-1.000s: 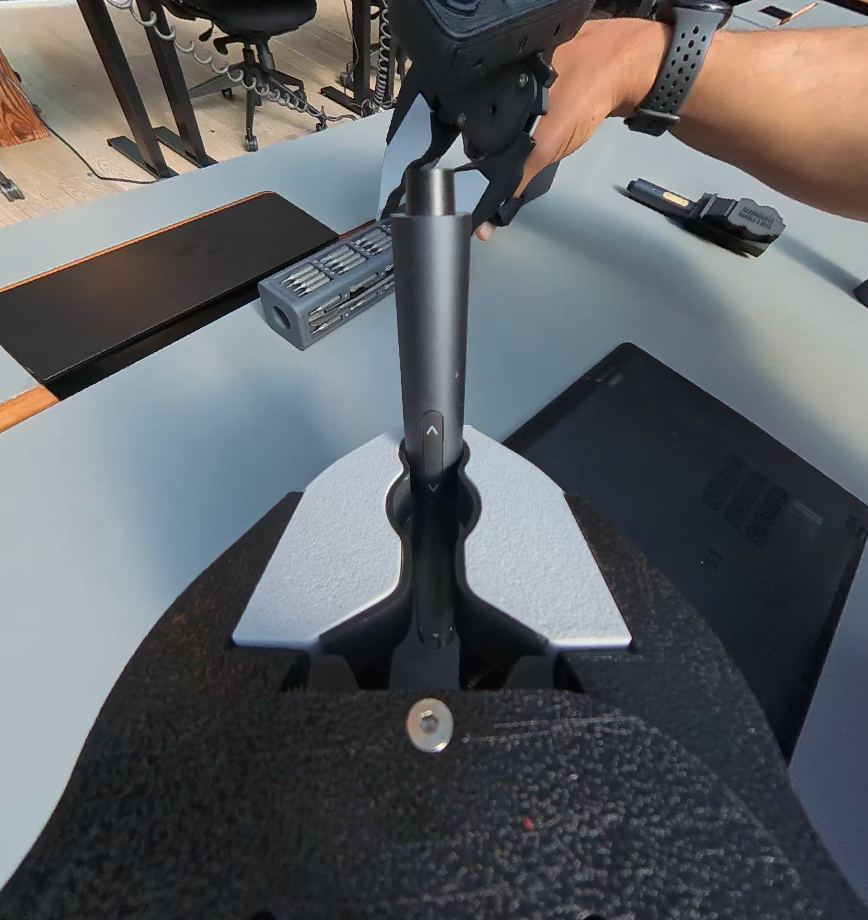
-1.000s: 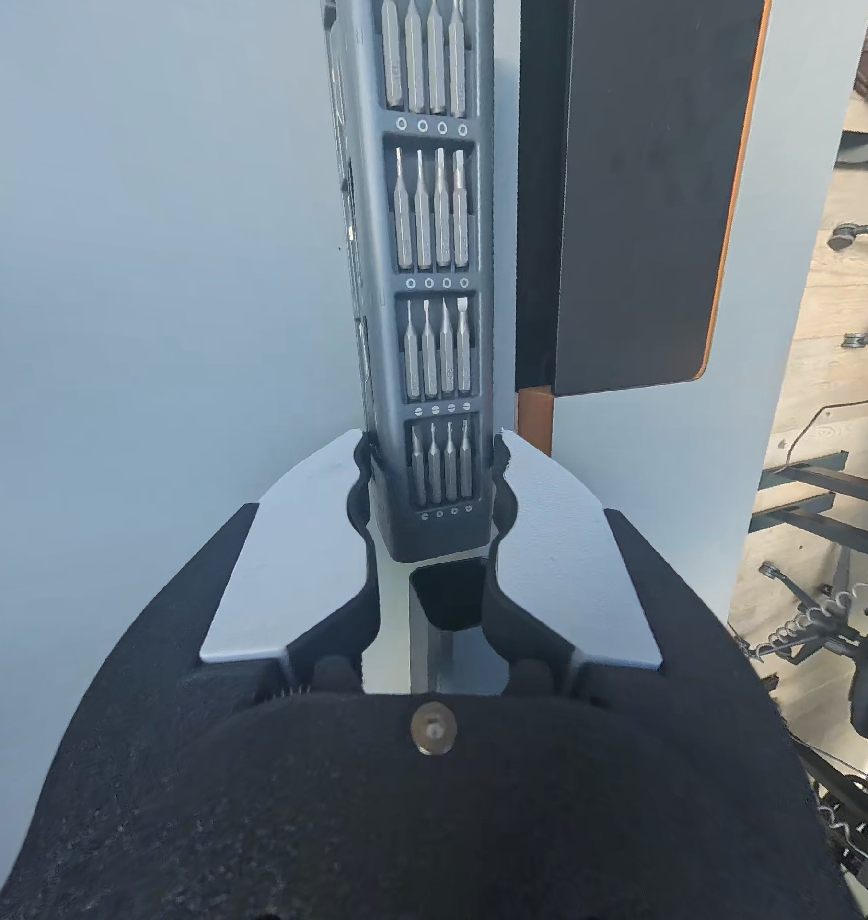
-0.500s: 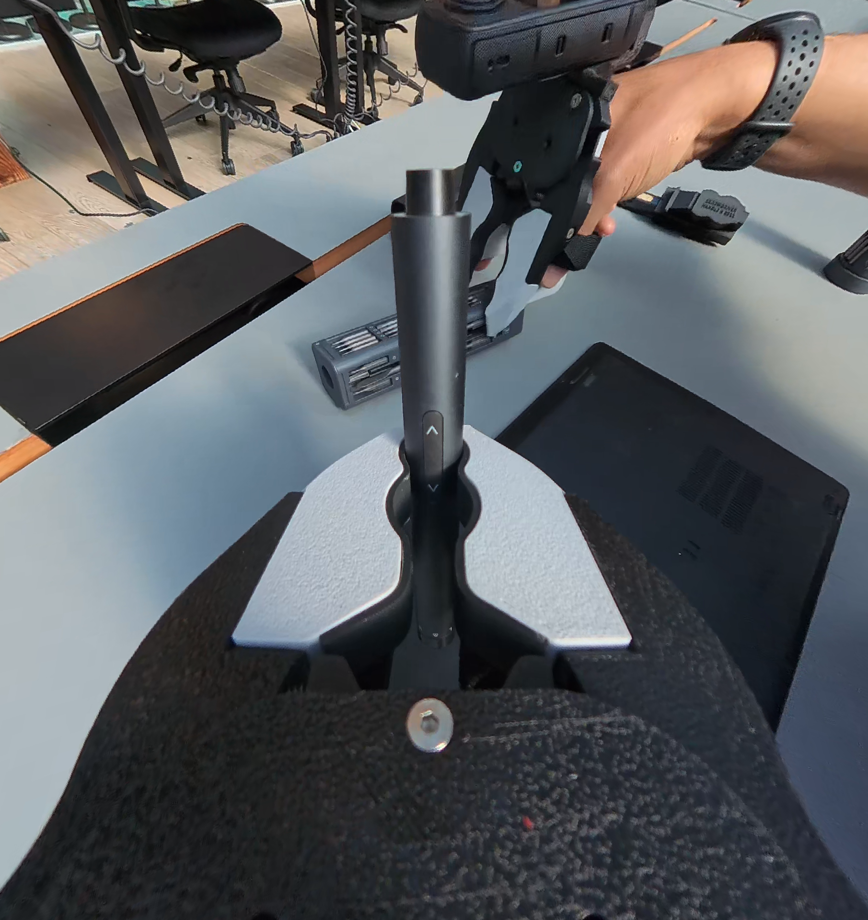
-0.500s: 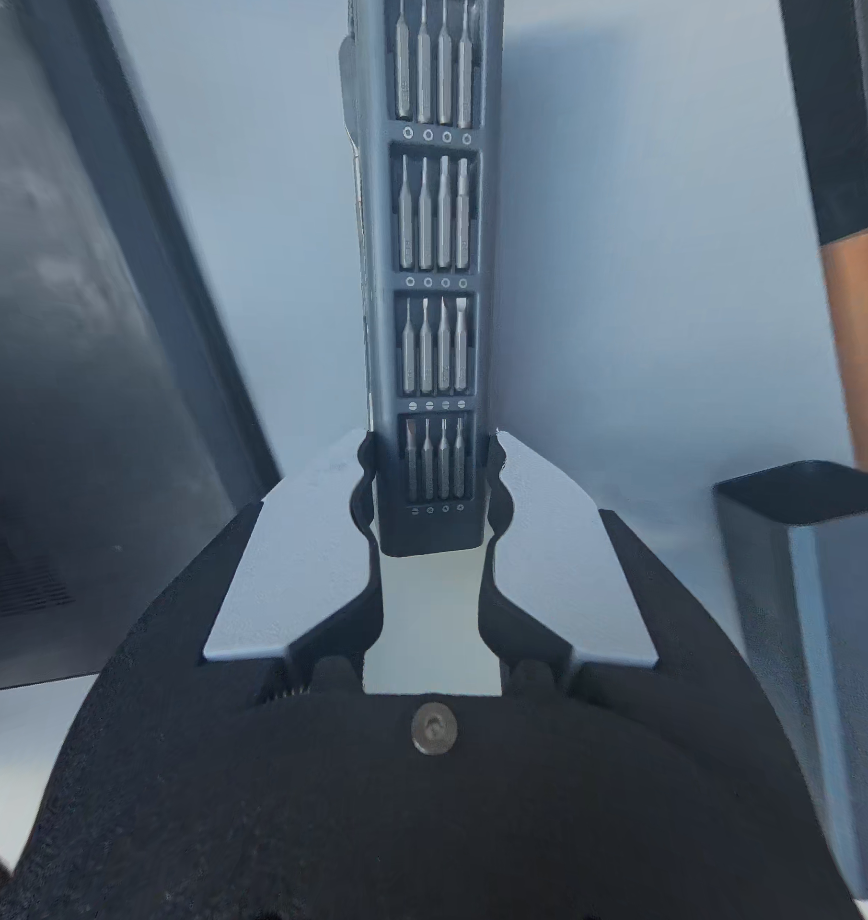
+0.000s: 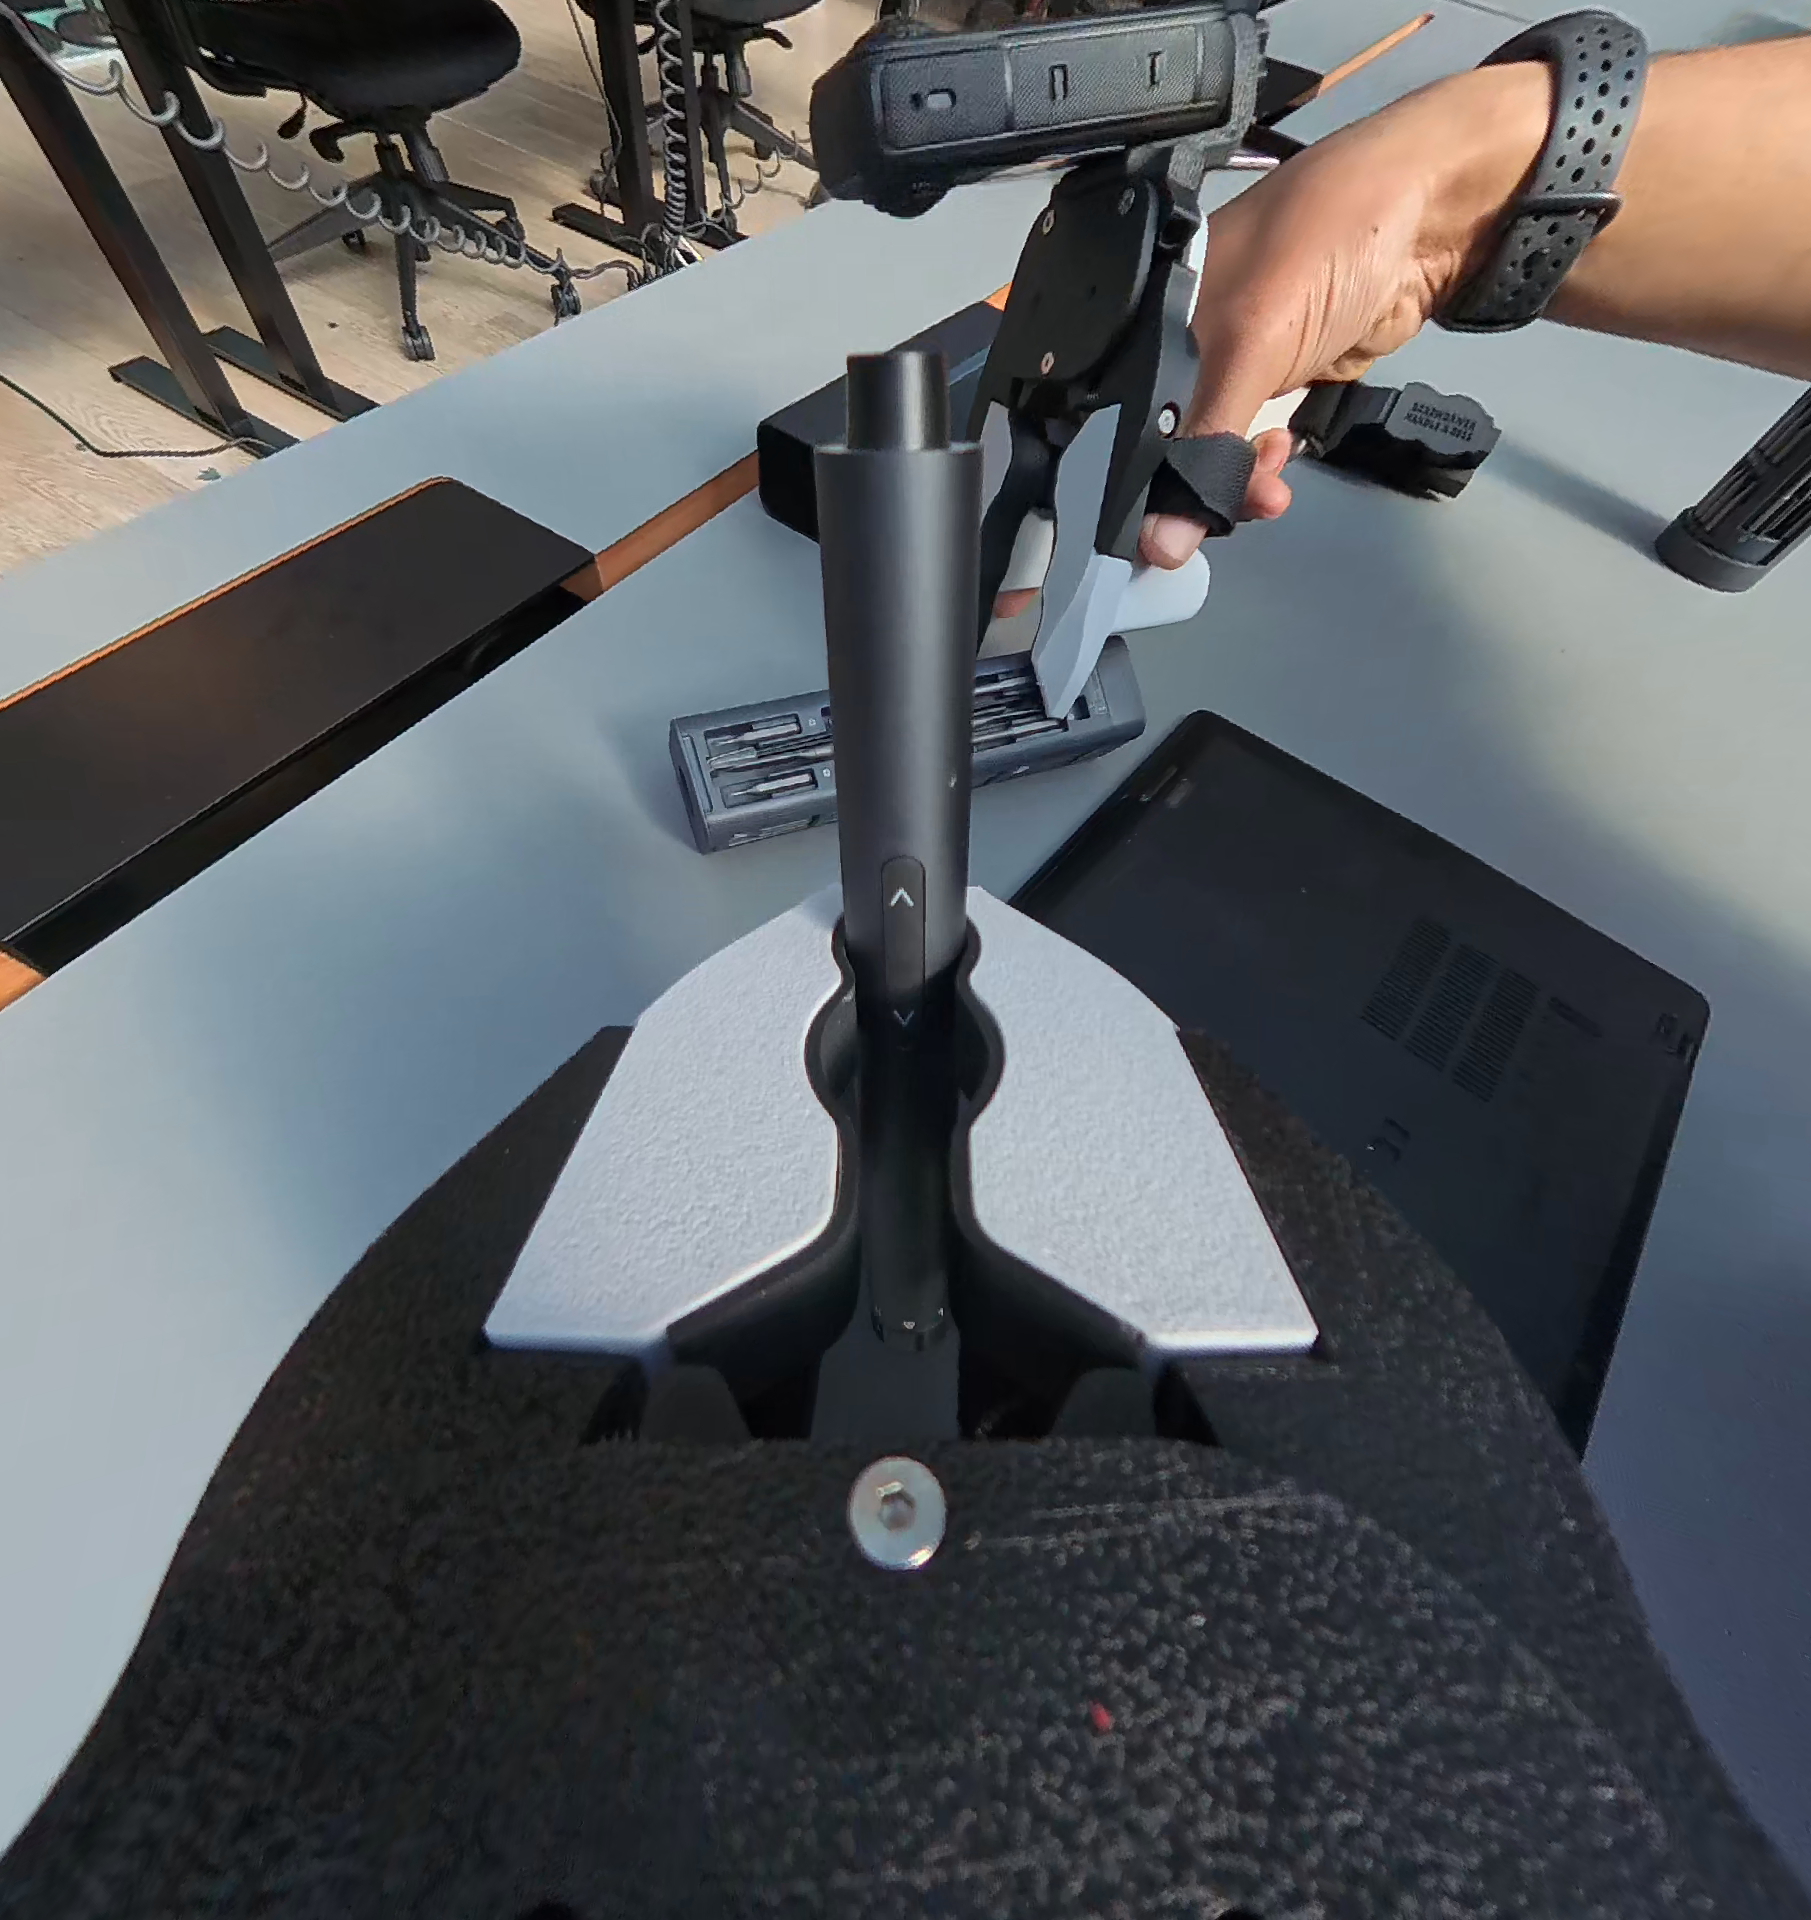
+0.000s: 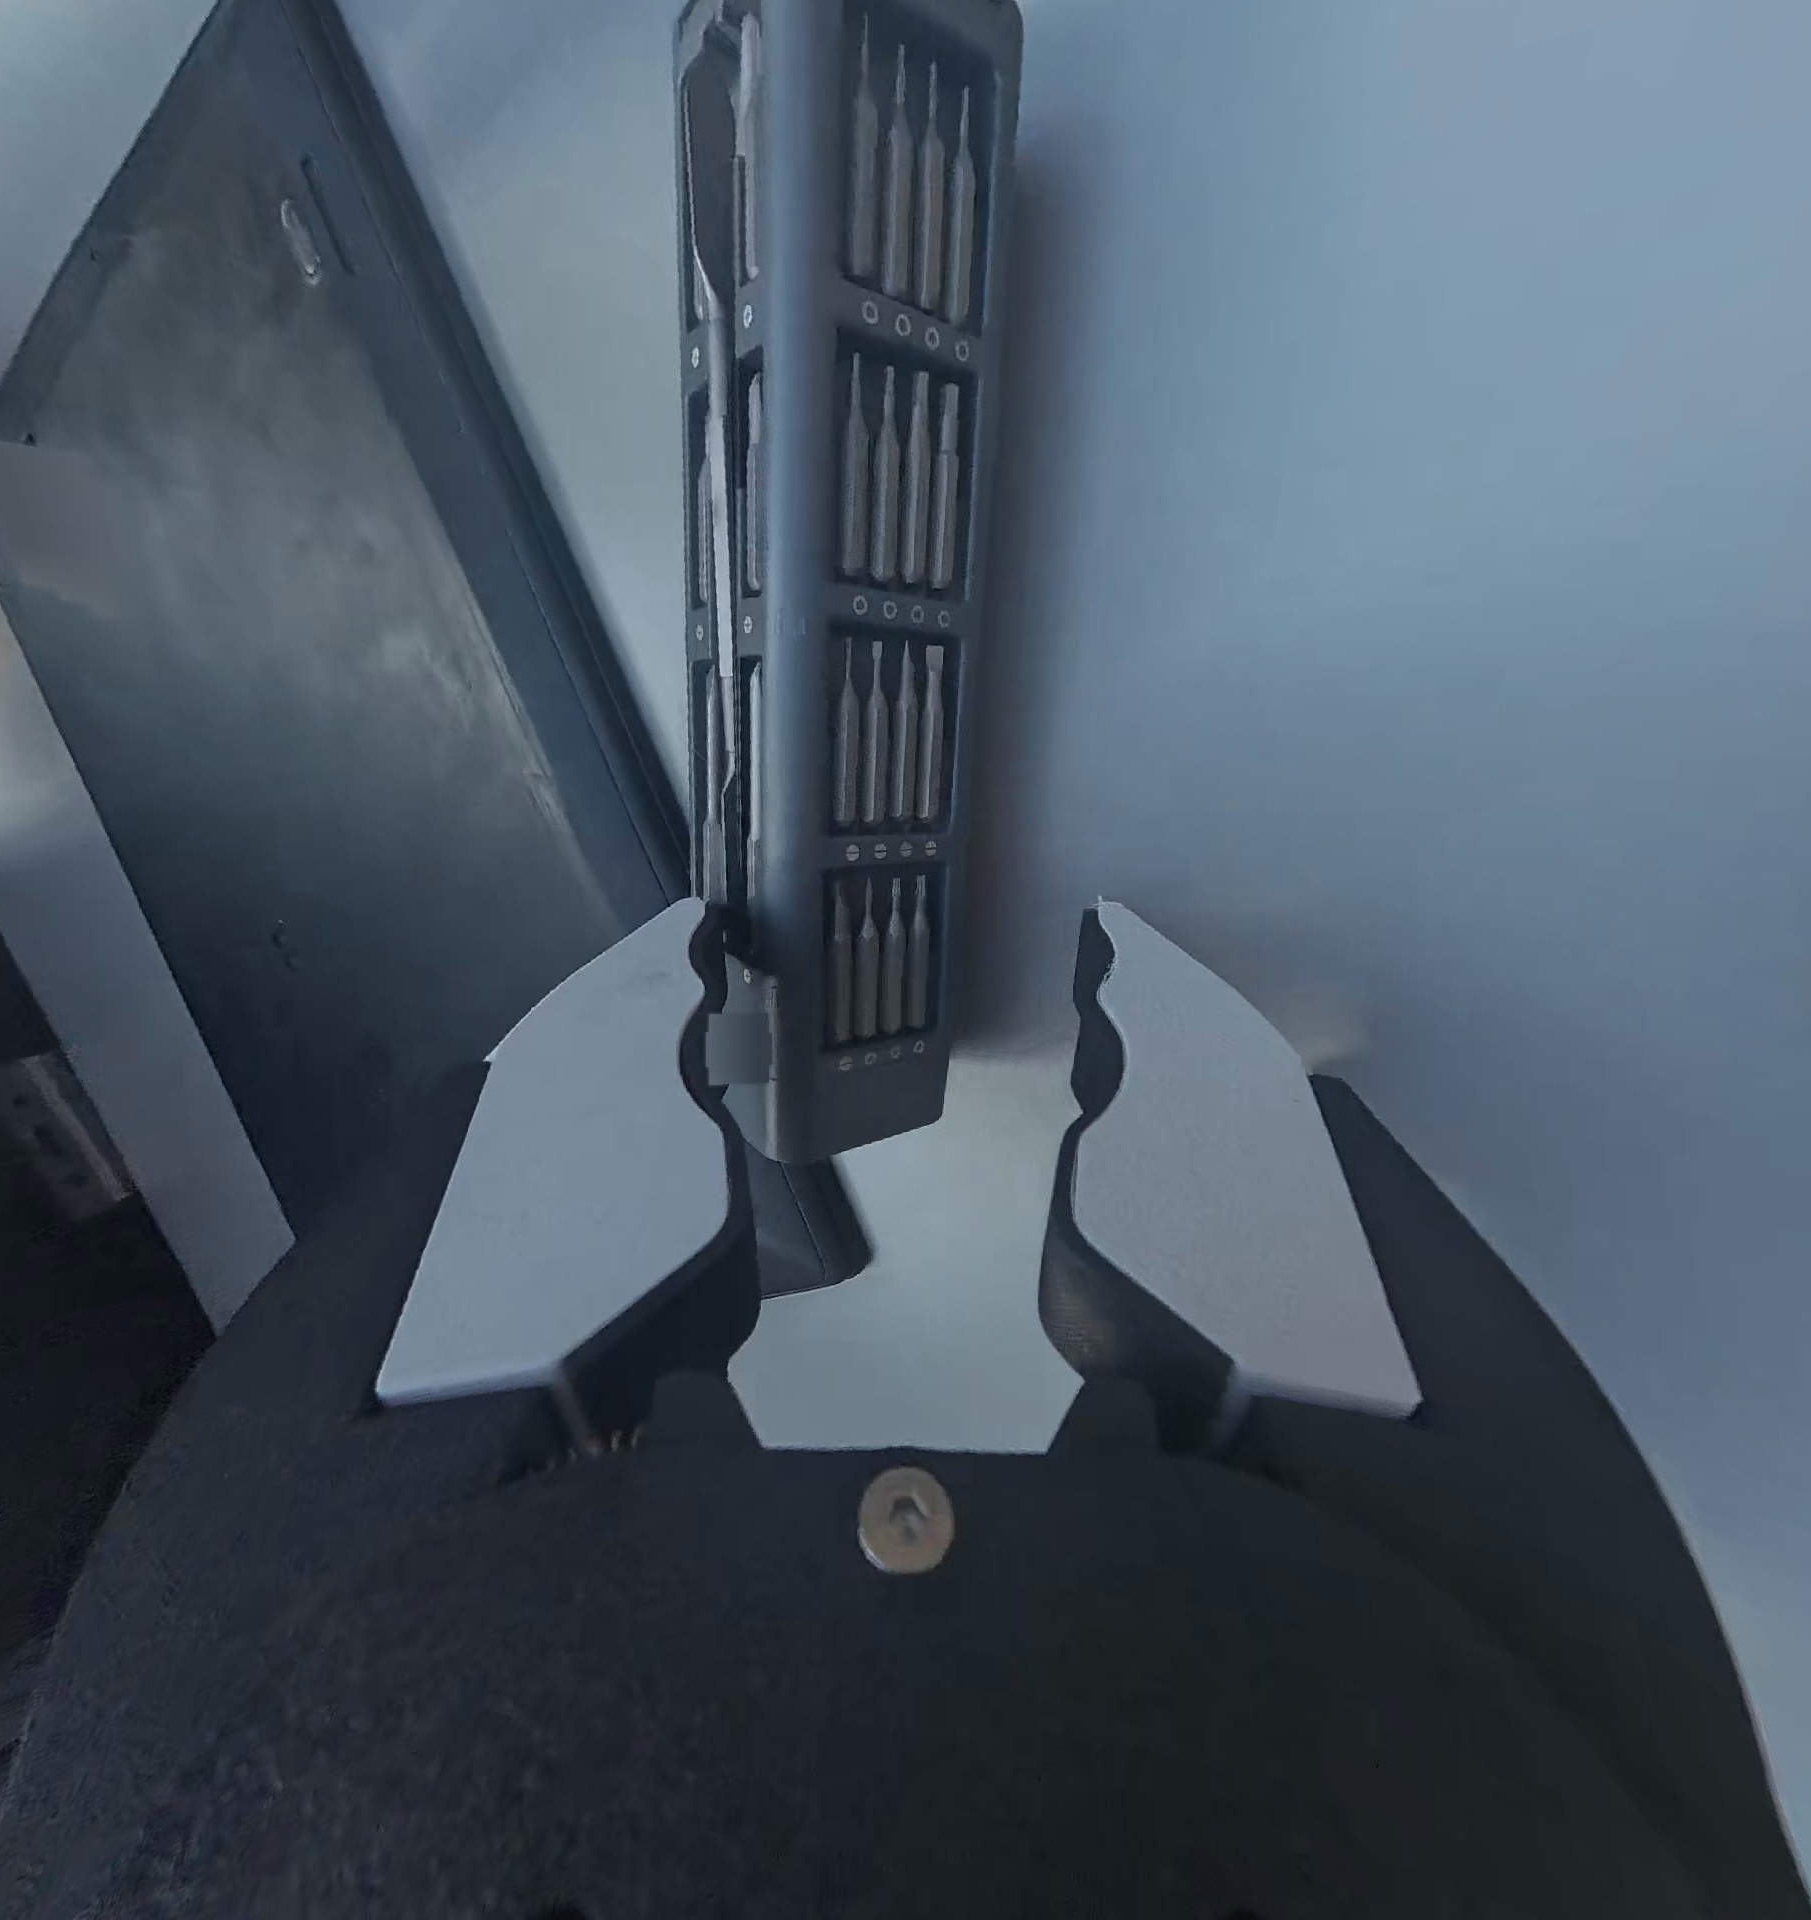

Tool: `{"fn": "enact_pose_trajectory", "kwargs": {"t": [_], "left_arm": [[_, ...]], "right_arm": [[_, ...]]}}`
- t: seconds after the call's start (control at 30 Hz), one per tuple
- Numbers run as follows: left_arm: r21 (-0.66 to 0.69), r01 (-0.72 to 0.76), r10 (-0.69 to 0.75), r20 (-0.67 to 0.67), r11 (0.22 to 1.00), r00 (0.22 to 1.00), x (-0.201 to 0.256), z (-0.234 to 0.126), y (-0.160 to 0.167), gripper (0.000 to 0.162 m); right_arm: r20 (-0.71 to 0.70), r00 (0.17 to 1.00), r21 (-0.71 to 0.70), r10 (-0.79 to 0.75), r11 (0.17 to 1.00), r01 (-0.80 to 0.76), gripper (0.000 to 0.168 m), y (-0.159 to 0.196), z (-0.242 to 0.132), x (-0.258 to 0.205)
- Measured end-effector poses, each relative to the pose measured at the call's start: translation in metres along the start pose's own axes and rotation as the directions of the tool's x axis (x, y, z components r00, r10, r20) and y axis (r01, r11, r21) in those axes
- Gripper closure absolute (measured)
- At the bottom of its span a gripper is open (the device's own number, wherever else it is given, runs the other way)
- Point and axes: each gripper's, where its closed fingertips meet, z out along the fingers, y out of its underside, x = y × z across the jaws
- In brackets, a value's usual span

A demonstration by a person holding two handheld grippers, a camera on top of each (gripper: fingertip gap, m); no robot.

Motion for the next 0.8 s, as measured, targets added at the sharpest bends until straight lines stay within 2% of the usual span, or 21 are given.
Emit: {"fn": "enact_pose_trajectory", "kwargs": {"t": [0.1, 0.2, 0.27, 0.33, 0.4, 0.5, 0.8], "left_arm": [[-0.011, 0.008, -0.008, -0.008, 1.0, 1.0, -0.002, 0.005, 0.002, 0.149], [-0.02, 0.013, -0.013, -0.021, 1.0, 1.0, -0.002, 0.012, 0.003, 0.149], [-0.028, 0.005, -0.006, -0.024, 1.0, 1.0, -0.002, 0.016, 0.003, 0.149], [-0.033, 0.004, -0.005, -0.026, 0.999, 1.0, -0.002, 0.02, 0.003, 0.149], [-0.037, 0.007, -0.009, -0.03, 0.999, 1.0, -0.002, 0.024, 0.004, 0.149], [-0.047, 0.005, -0.007, -0.04, 0.999, 0.999, 0.0, 0.031, 0.003, 0.149], [-0.093, -0.053, 0.048, -0.048, 0.994, 0.998, 0.007, 0.05, 0.0, 0.149]], "right_arm": [[-0.066, 0.997, 0.036, -0.05, 0.998, 0.052, 0.102, -0.002, -0.006, 0.007], [-0.17, 0.971, 0.074, -0.17, 0.98, 0.185, 0.102, -0.007, -0.015, 0.014], [-0.313, 0.885, 0.078, -0.345, 0.919, 0.386, 0.105, -0.015, -0.028, 0.014], [-0.451, 0.736, 0.012, -0.505, 0.821, 0.57, 0.119, -0.019, -0.04, 0.008], [-0.43, 0.67, -0.011, -0.605, 0.746, 0.666, 0.114, -0.014, -0.037, -0.013], [-0.313, 0.723, 0.067, -0.616, 0.745, 0.664, 0.087, -0.005, -0.029, -0.037], [-0.301, 0.638, -0.055, -0.708, 0.681, 0.73, 0.087, 0.01, -0.024, -0.025]]}}
